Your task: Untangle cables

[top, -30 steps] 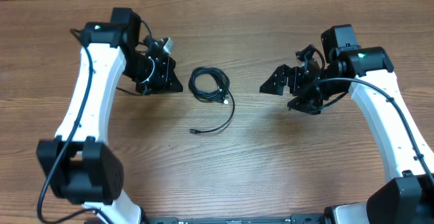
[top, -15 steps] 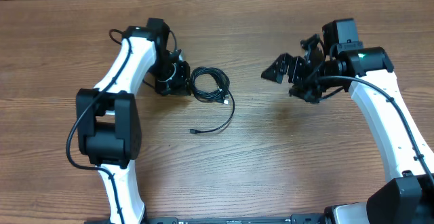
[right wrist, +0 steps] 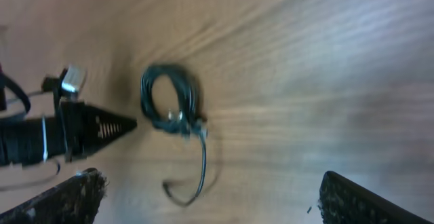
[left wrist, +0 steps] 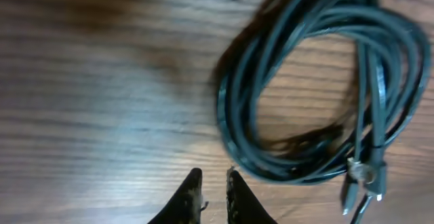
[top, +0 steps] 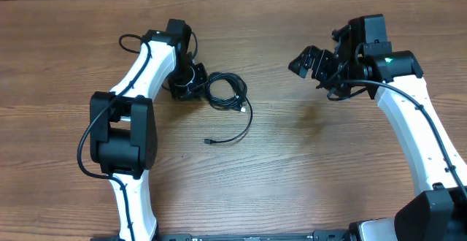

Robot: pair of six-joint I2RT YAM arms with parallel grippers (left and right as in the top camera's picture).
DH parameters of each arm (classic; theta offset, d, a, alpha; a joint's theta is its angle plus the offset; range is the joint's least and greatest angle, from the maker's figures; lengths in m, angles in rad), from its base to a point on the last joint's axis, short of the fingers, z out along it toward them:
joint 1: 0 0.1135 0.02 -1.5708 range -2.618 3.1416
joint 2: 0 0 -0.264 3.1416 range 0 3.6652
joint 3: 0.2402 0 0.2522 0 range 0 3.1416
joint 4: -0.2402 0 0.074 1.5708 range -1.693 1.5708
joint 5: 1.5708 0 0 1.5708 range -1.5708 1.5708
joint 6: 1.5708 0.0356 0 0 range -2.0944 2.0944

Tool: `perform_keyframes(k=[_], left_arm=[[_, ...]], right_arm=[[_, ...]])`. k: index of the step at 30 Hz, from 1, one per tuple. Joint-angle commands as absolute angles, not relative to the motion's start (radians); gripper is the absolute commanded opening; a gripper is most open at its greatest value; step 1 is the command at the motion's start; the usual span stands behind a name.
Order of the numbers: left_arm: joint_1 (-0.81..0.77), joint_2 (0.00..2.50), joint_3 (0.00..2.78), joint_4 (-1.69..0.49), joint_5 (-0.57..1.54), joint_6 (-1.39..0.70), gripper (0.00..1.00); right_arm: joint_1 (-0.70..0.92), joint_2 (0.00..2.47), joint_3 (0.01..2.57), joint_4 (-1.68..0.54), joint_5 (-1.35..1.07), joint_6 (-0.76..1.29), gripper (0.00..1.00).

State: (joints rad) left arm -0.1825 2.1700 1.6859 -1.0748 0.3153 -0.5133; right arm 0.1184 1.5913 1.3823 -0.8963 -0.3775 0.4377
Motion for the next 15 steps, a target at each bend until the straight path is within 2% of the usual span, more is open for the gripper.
perform_keyframes(k=[1, 7, 15], left_arm=[[-0.223, 2.188, 1.685, -1.052, 0.266, -0.548, 0.18], [-0.228, 2.188, 1.685, -1.043, 0.186, -0.547, 0.21], [-0.24, 2.188, 1.684, -1.038, 0.149, -0.557, 0.24]], right_arm=[[0.118, 1.617, 1.317, -0.81, -0.333, 0.441, 1.0], [0.119, 1.704, 1.271, -0.689, -0.334, 0.441, 1.0], [0.12, 1.803, 1.271, -0.661, -0.42, 0.439, 1.0]])
